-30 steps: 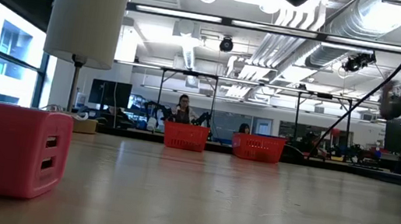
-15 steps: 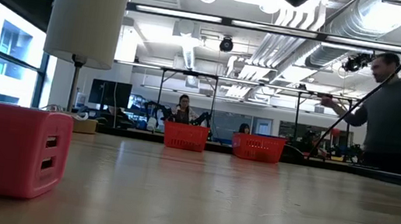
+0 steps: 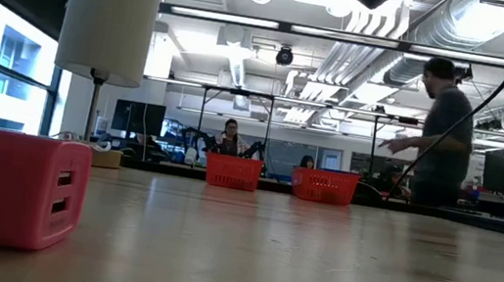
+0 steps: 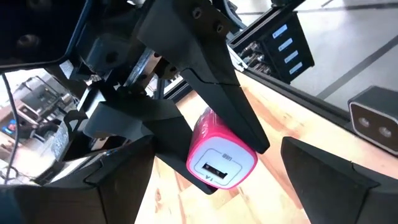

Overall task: Pick & Place Office items
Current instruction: Put the pink white charger adapter into the right red bin

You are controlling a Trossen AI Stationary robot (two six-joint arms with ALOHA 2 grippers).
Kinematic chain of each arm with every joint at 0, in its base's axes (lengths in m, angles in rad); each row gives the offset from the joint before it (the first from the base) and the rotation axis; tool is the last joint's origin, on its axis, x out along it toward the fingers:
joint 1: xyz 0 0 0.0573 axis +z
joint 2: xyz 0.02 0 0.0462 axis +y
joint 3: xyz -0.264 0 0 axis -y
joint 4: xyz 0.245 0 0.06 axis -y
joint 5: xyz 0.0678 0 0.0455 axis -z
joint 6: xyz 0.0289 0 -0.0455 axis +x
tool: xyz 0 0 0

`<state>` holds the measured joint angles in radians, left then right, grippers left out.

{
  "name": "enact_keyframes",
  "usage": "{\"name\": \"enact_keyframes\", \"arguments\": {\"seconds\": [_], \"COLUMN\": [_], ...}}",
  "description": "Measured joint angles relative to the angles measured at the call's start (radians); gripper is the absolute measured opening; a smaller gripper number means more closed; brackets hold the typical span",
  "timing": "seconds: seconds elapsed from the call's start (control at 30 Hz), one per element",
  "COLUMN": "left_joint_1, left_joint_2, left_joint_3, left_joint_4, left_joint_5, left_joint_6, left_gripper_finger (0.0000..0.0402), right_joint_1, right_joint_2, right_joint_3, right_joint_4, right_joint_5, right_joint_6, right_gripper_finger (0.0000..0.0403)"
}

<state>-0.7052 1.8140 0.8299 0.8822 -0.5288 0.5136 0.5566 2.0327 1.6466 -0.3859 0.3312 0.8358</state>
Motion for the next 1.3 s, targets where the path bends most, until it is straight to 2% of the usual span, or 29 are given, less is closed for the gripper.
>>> {"name": "enact_keyframes", "arguments": {"seconds": [0.6,1.0,1.3], "left_joint_1": [0.003,0.004,0.004], "left_joint_2": [0.0,0.0,0.0], "left_joint_3": [0.0,0.0,0.0], "left_joint_4": [0.006,0.012,0.013], "left_joint_5": [-0.002,0.006,0.011], "left_joint_6": [0.1,0.12,0.118], "left_gripper_finger": [0.0339,0.0267,0.026], "right_joint_1": [-0.014,-0.021,-0.021], "right_joint_2": [0.0,0.0,0.0], "right_joint_3": [0.0,0.0,0.001], "right_joint_4": [0.002,0.002,-0.005], "right_joint_5": [-0.021,-0.032,-0.029], "right_joint_6": [0.001,-0.003,-0.008], "right_gripper_finger": [0.0122,0.0122,0.0125]}}
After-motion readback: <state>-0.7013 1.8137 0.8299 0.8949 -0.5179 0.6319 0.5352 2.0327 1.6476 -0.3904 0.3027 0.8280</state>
